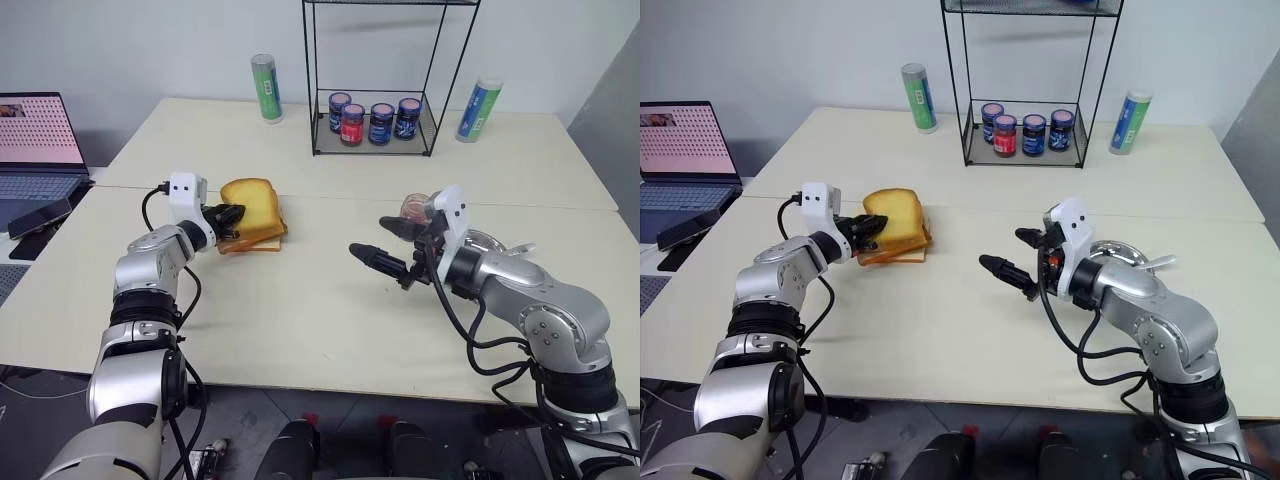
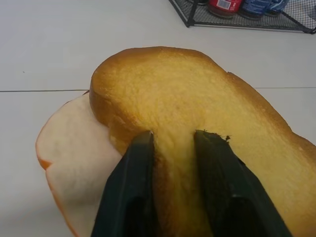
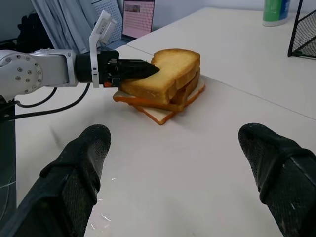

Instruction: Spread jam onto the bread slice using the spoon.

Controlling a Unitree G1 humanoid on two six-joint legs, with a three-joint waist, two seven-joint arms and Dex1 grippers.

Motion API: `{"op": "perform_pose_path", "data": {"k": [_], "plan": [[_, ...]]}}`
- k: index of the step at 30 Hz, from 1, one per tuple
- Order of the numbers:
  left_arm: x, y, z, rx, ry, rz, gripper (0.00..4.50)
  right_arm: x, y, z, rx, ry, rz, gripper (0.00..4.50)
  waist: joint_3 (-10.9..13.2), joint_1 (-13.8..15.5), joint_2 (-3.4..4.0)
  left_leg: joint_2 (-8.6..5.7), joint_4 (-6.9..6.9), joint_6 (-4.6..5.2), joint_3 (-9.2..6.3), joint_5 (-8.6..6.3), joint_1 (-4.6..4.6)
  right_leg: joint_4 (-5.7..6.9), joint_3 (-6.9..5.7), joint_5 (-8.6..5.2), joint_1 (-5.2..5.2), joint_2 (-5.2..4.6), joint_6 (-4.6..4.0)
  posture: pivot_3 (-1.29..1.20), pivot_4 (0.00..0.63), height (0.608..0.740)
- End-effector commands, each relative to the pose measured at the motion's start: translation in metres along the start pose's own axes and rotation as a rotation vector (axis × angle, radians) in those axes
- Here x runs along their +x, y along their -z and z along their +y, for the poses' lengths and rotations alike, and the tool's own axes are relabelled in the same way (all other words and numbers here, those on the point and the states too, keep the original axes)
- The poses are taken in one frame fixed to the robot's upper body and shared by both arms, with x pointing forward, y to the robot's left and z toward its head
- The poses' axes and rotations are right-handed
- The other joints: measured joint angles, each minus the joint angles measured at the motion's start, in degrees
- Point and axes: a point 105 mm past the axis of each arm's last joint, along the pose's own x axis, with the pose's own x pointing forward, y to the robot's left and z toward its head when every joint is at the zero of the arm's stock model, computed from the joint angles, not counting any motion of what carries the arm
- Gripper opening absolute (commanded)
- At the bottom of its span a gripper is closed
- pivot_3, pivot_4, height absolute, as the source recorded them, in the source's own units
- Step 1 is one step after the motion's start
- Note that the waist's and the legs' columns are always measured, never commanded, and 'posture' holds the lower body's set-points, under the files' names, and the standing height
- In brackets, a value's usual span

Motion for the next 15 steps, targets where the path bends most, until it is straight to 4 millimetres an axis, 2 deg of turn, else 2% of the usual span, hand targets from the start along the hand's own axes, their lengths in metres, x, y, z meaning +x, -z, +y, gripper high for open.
{"op": "perform_pose_path", "data": {"k": [1, 4, 11, 15], "plan": [[0.003, -0.004, -0.007, 0.002, 0.019, -0.02, 0.49, 0.0, -0.01, -0.003, -0.05, 0.024, -0.045, 4.5, 0.0, 0.0, 0.0, 0.0, 0.0, 0.0, 0.0, 0.0, -0.01, -0.01, 0.0, 0.0, 0.0, 0.0, 0.0, 0.0, 0.15, 0.74], [0.004, -0.021, -0.017, 0.02, 0.061, -0.06, 0.04, 0.002, -0.02, -0.004, -0.034, 0.035, -0.077, 4.5, 0.0, 0.0, 0.0, 0.0, 0.0, 0.0, 0.01, 0.0, -0.01, 0.0, 0.01, 0.0, -0.01, 0.0, 0.0, 0.0, 0.15, 0.74], [0.002, -0.052, -0.042, 0.026, 0.175, -0.127, 0.01, -0.007, -0.026, -0.003, -0.028, 0.037, -0.1, 4.5, 0.0, -0.3, -0.03, 0.0, -0.01, -0.14, 0.01, 0.08, -0.22, 0.01, 0.02, 0.0, -0.16, 0.01, 0.0, 0.0, 0.15, 0.74], [-0.014, -0.077, -0.094, 0.023, 0.448, -0.126, 0.01, -0.024, -0.023, -0.001, -0.012, 0.048, -0.081, 4.5, 0.0, -1.0, -0.05, 0.04, -0.03, -0.17, -0.02, 0.09, -0.34, 0.01, 0.01, 0.0, -0.24, 0.03, 0.0, 0.0, 0.15, 0.74]]}}
